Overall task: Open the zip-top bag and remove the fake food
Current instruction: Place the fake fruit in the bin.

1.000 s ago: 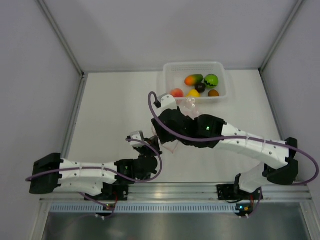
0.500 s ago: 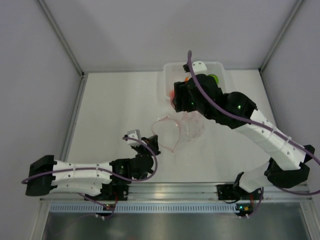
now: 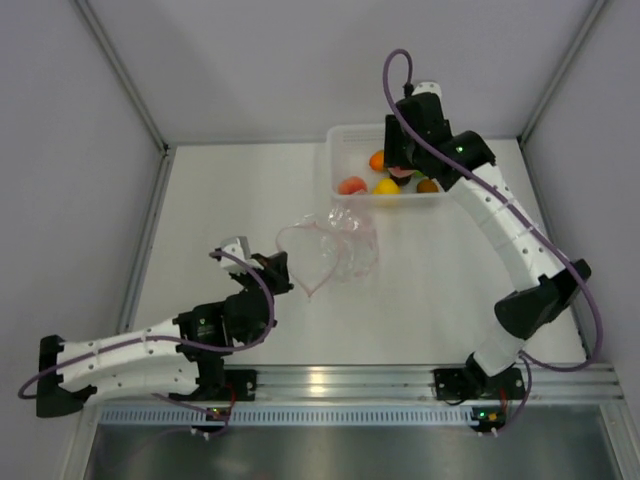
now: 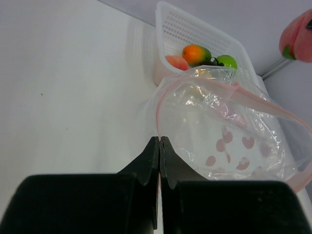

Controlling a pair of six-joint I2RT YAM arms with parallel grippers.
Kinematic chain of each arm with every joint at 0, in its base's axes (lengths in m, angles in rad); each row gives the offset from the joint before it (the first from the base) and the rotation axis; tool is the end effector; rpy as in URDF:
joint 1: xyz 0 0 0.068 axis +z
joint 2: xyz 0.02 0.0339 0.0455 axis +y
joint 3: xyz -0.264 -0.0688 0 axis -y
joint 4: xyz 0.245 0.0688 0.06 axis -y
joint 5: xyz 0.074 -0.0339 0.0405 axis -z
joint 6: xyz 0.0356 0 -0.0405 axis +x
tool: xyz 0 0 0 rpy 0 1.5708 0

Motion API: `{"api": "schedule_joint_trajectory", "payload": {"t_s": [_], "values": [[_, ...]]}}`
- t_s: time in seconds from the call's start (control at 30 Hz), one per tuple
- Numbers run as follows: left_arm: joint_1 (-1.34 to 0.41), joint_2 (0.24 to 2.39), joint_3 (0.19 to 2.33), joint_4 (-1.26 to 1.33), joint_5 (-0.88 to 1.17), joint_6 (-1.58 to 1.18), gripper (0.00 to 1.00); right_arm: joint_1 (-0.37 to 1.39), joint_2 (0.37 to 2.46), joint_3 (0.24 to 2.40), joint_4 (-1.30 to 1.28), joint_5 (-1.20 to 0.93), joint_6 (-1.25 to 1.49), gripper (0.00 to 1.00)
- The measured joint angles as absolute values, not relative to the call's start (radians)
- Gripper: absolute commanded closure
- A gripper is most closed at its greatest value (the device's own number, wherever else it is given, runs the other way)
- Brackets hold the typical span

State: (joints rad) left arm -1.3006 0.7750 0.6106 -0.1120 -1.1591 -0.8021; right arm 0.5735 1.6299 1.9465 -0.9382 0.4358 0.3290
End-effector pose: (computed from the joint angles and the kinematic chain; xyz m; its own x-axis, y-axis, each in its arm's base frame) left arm 0.0762 -0.1530 0.2932 -0.1587 -0.5047 -0.8486 0.0521 0.8540 -0.5177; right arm 0.2905 0.1698 0.4484 -0.5287 0.0072 -0.8488 -0.0346 0.9989 0.0300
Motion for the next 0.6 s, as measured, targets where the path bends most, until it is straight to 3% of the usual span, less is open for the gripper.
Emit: {"api": "schedule_joint_trajectory", "payload": {"t_s": [0.23,0.43,0.47,0.6], "values": [[-1.114,0.729,0.793,-0.281,-1.105,-0.652,1.0,0.485,1.802,1.962,-0.871,0.408,0.281,1.0],[-1.047,0.764,0.92,-0.385,-1.197,-0.511,1.0,0.437,1.94,1.999,-0.773,0.353,0.228,1.0],[-1.035,0.77,0.935,-0.399,-1.219,-0.484,1.0,0.434,1.963,2.002,-0.748,0.335,0.226,0.92],[-0.974,0.815,0.989,-0.428,-1.274,-0.355,1.0,0.43,2.072,2.049,-0.671,0.275,0.223,0.9]]}}
